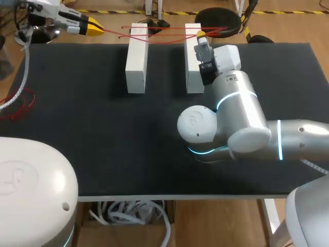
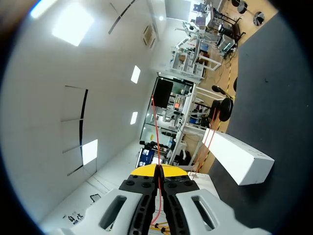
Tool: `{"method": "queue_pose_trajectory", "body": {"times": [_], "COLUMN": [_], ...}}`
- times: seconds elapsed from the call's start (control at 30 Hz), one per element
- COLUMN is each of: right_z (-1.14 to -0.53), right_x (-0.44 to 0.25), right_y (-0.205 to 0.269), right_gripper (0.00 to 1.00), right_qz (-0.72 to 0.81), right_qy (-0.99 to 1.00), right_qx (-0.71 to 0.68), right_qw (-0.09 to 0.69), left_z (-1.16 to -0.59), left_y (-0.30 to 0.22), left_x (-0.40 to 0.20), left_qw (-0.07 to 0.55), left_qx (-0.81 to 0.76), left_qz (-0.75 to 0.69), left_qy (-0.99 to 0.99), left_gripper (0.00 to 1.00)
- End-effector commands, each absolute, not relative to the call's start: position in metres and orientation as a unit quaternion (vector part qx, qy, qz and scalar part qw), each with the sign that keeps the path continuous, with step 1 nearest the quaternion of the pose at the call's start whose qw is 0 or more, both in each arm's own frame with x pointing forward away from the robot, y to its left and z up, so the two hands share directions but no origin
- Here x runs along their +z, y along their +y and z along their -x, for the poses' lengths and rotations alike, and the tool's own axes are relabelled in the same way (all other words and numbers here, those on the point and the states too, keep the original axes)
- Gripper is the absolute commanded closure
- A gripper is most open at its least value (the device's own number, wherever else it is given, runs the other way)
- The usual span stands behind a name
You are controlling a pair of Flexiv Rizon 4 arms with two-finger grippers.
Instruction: Grab the tape and strap the tape.
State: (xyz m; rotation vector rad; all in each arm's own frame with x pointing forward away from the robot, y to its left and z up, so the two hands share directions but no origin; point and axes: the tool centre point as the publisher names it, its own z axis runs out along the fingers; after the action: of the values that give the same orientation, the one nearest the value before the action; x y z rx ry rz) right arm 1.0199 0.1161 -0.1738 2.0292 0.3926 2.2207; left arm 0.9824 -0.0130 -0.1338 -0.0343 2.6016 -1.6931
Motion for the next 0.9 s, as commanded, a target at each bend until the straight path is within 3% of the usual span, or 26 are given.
{"method": "queue_pose_trajectory", "body": {"times": [0.03,0.7,0.9], "right_z": [-1.02,-1.02,-1.02], "right_x": [-0.171,-0.171,-0.171], "right_y": [0.116,0.116,0.116], "right_gripper": [1.0,1.0,1.0], "right_qz": [-0.67,-0.67,-0.67], "right_qy": [0.131,0.131,0.131], "right_qx": [0.728,0.728,0.728], "right_qw": [0.054,0.054,0.054], "left_z": [-0.981,-0.986,-0.986], "left_y": [-0.018,-0.051,-0.064], "left_x": [-0.128,-0.12,-0.119], "left_qw": [0.023,0.059,0.036], "left_qx": [-0.512,-0.392,-0.356], "left_qz": [0.008,-0.009,-0.047], "left_qy": [0.858,0.918,0.933], "left_gripper": [1.0,1.0,1.0]}}
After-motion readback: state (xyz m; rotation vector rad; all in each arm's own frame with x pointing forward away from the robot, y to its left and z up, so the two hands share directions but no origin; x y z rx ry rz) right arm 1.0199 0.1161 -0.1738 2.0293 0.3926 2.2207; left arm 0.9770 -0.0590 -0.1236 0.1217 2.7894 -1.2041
